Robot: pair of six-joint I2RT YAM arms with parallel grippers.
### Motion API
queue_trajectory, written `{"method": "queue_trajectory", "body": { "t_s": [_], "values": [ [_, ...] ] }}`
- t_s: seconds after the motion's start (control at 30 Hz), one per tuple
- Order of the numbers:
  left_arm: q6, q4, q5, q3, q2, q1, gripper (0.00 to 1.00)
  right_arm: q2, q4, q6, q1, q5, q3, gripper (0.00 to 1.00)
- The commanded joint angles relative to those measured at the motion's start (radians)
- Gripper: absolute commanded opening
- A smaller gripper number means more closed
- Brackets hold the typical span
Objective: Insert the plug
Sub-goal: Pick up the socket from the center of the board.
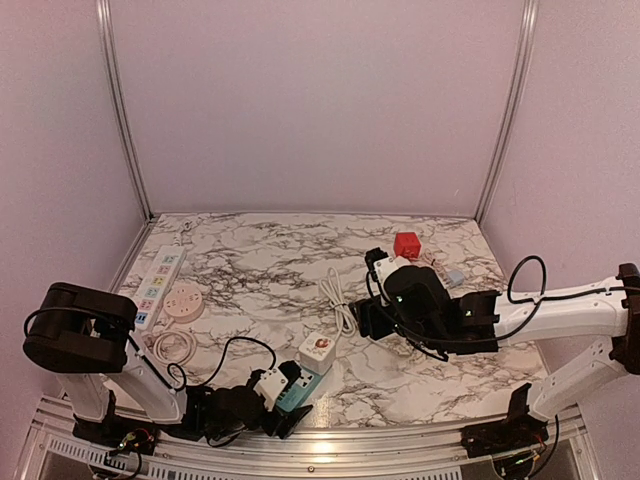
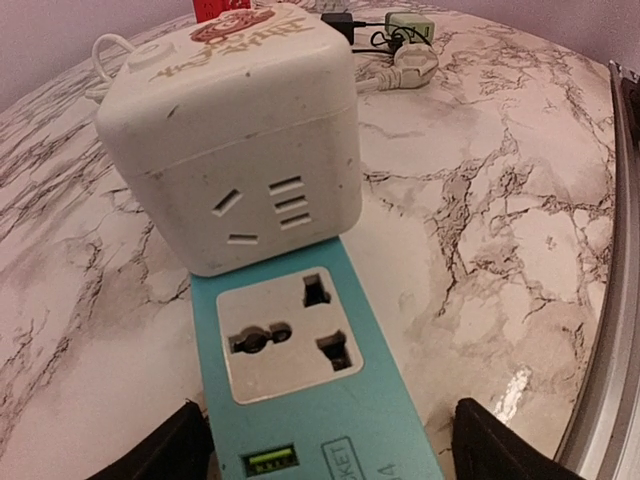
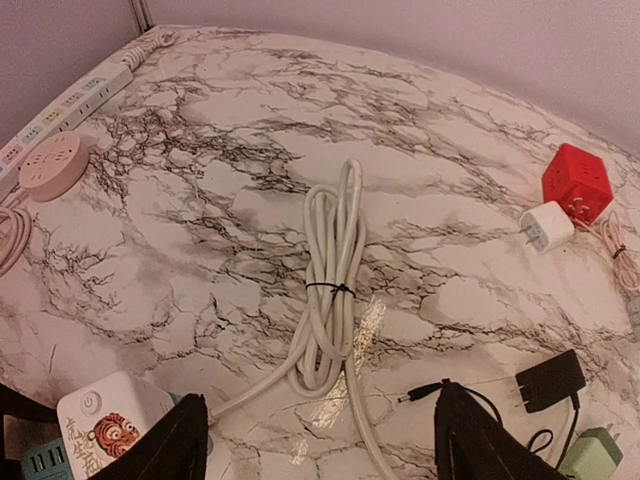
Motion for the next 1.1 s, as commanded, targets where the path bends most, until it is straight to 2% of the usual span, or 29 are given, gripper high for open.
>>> {"method": "queue_trajectory", "body": {
  "t_s": [0.0, 0.17, 0.37, 0.7, 0.9, 1.07],
  "values": [
    [0.009, 0.026, -0.016, -0.02, -0.007, -0.005, 0.81, -0.005, 0.004, 0.003, 0.0, -0.01, 0.016, 0.71],
    [0.022, 0.042, 0.0, -0.021, 0.0, -0.006, 0.6, -0.026, 0.01, 0.006, 0.0, 0.001, 0.005, 0.71],
    [0.054, 0.108, 0.082, -0.038, 0.005, -0.006, 0.42, -0.121, 0.012, 0.015, -0.001, 0.048, -0.019, 0.7],
    [0.075, 0.142, 0.207, 0.016, 0.066, -0.012, 0.34, -0.397, 0.166, 0.01, 0.0, 0.073, -0.177, 0.67],
    [0.076, 0.149, 0.222, 0.021, 0.075, -0.015, 0.26, -0.373, 0.162, 0.01, -0.001, 0.054, -0.166, 0.66],
    [0.083, 0.178, 0.221, -0.014, 0.043, -0.016, 0.15, -0.316, 0.152, 0.009, 0.0, 0.046, -0.147, 0.65]
  ]
}}
